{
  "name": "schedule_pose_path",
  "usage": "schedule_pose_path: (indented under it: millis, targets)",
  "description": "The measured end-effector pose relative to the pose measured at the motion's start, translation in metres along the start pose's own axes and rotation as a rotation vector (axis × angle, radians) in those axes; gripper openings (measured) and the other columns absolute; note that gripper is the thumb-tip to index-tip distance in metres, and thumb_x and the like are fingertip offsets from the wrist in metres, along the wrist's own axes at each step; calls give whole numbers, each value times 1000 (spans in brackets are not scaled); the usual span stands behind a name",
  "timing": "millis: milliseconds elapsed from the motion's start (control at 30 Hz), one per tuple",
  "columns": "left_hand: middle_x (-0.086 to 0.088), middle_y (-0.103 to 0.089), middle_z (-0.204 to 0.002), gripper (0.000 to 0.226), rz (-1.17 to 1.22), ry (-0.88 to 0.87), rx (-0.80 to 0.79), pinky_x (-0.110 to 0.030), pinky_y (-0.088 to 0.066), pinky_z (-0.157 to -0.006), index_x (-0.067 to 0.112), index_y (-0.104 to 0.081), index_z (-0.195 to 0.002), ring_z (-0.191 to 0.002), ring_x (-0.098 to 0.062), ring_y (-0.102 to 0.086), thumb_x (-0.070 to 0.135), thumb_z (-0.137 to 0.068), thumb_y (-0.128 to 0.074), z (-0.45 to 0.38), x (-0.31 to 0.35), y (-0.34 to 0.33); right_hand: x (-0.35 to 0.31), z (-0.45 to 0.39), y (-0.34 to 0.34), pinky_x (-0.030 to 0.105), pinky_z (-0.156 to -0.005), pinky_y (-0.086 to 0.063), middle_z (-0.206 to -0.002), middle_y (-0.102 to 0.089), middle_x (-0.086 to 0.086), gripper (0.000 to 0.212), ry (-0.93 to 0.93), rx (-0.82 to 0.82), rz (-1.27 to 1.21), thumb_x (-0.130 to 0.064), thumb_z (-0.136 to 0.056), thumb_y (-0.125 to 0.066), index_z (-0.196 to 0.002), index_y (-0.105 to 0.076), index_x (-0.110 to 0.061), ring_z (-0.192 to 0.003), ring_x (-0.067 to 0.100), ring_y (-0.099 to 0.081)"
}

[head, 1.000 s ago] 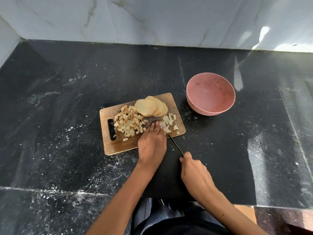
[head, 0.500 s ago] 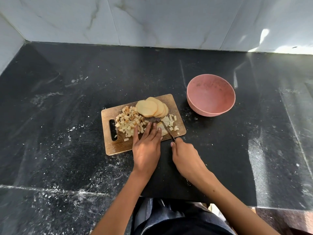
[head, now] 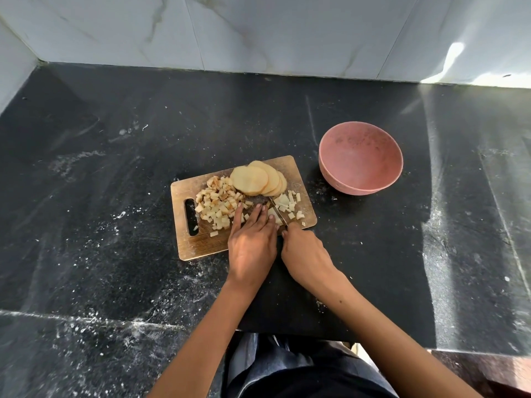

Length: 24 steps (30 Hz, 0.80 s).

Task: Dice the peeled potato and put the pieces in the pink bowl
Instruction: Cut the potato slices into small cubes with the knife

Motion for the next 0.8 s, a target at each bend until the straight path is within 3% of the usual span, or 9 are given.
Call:
schedule_pose_path:
  millis: [133, 267, 433, 600, 733, 800]
  targets:
    - [-13, -72, -103, 23, 11, 16, 11, -38, -18, -116, 3, -77, -92, -103, -23, -68, 13, -86, -56, 1, 0, -1, 11, 9, -1, 35, -72, -38, -117, -58, 18, 27, -30, -32, 38, -25, -104, -30, -120, -43, -7, -108, 35, -56]
    - [-12, -72, -101, 16, 26, 29, 33, -36, -15, -117, 4, -77, -91, -102, -23, -69, 8, -82, -63, 0, 2, 0, 28, 30, -7, 35, -68, -38, -105, -61, 17, 16, -9, -54, 52, -25, -104, -28, -98, -36, -12, -99, 36, -59]
    - [-12, -72, -102, 26, 38, 75, 5, -36, -15, -118, 4, -76, -92, -103, -23, -68, 14, -88, -52, 1, 5, 2, 42, 44, -14, 37, -67, -38, -97, -63, 15, 21, -10, -34, 94, -28, -105, -24, -92, -31, -14, -92, 36, -60]
    - [-11, -71, -106, 19, 63, 98, 6, -37, -15, -117, 6, -76, -95, -109, -23, -65, 13, -87, -60, 2, 6, 5, 39, 33, -7, 36, -67, -38, -98, -63, 16, 22, 11, 8, 75, -30, -105, -25, -93, -32, -13, -93, 38, -59]
    - [-7, -70, -111, 19, 107, 92, -9, -38, -12, -118, 11, -76, -100, -116, -23, -61, 15, -89, -61, 4, -1, 7, 32, 18, 5, 36, -68, -41, -101, -63, 18, 27, 26, 45, 34, -30, -104, -28, -108, -42, -8, -93, 37, -60]
    - [-6, -69, -113, 20, 103, 75, -17, -40, -9, -118, 12, -75, -102, -120, -24, -58, 16, -89, -61, 5, -4, 9, 26, 17, 8, 38, -69, -44, -98, -62, 18, 25, 55, 41, -8, -31, -104, -29, -103, -43, -10, -91, 36, -60]
Point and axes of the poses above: each hand's wrist, its own z-axis away from the middle knuckle, its own y-axis out of the back of the hand, x = y × z, the point moved 1 cm from there along -z, towards the middle knuckle
